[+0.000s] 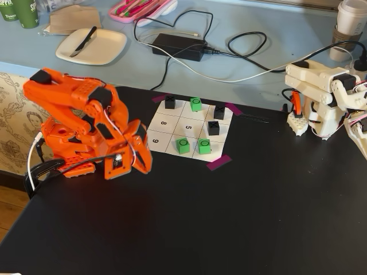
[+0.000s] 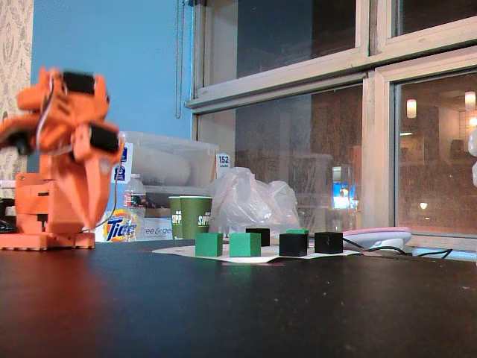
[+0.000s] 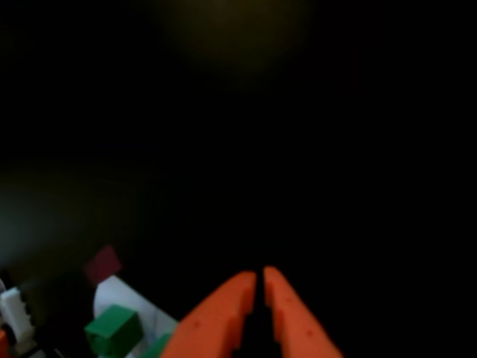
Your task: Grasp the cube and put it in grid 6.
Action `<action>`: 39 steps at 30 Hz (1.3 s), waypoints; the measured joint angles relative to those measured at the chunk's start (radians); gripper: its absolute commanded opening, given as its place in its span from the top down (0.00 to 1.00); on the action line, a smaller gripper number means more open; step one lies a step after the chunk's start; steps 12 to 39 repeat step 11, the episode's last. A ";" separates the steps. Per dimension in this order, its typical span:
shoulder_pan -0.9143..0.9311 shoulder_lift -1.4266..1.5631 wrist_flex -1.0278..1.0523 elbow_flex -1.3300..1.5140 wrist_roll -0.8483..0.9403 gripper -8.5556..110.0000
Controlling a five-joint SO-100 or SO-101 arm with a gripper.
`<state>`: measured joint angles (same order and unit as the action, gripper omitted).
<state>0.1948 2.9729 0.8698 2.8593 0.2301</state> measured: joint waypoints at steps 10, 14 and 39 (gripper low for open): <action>0.000 0.135 -0.075 0.172 -0.097 0.93; 0.000 0.153 -0.071 0.173 -0.101 0.93; 0.000 0.153 -0.071 0.173 -0.101 0.93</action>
